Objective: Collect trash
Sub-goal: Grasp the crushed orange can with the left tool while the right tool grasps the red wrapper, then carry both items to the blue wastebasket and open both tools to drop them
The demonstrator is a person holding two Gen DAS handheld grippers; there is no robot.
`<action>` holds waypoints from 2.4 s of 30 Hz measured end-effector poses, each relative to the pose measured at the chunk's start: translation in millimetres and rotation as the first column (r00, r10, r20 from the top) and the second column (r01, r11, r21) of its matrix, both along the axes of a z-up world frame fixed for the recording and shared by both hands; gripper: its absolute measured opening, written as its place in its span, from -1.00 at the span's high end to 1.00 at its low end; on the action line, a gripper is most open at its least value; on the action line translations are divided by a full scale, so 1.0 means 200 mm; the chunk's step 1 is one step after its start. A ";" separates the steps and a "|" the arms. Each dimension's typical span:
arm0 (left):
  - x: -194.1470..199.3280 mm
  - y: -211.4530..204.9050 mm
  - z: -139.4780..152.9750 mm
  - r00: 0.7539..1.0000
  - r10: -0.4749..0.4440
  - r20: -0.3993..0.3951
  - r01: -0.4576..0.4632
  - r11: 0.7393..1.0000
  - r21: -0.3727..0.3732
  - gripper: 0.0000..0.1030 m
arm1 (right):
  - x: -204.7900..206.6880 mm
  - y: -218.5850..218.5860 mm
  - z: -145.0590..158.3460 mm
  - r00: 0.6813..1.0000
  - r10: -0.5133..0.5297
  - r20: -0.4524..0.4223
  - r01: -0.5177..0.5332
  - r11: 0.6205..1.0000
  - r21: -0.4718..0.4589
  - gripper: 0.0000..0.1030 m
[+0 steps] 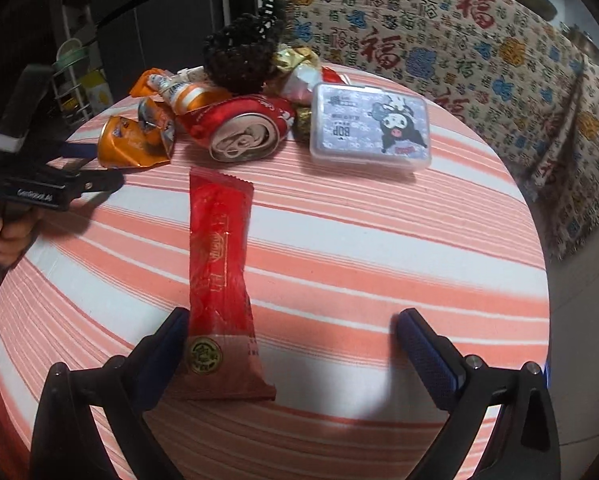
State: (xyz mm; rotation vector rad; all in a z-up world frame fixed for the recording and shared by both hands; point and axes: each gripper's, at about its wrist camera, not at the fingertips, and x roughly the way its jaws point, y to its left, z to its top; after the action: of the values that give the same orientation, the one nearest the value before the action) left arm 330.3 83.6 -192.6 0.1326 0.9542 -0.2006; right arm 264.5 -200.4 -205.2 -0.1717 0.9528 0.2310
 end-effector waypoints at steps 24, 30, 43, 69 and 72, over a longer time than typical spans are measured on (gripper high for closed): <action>-0.14 -0.01 0.16 0.998 -0.004 0.060 0.012 0.990 -0.142 -0.11 | -0.03 0.07 0.12 0.994 0.103 -0.035 -0.099 0.991 0.085 0.52; -0.26 0.04 0.23 0.993 0.106 0.047 -0.095 0.977 -0.192 -0.09 | -0.06 -0.02 0.19 0.998 0.065 -0.022 -0.061 0.988 0.145 0.52; -0.42 -0.35 0.36 0.987 0.137 0.081 -0.113 0.960 -0.255 -0.09 | -0.13 -0.22 0.29 0.999 -0.038 0.007 0.036 0.978 0.204 0.52; -0.02 -1.99 0.26 0.967 -0.248 0.052 0.252 0.925 -0.285 -0.08 | -0.18 -1.73 0.21 0.816 -0.572 -0.087 0.578 0.800 0.161 0.52; 0.04 -2.14 0.15 0.966 -0.259 0.021 0.255 0.930 -0.264 -0.08 | -0.18 -1.84 0.13 0.802 -0.586 -0.111 0.597 0.787 0.154 0.52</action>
State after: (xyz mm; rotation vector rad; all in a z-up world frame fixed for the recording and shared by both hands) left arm 337.8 -344.7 -162.5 0.0091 0.9133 -0.5700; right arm 228.0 -568.4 -179.9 0.3112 0.9921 -0.2656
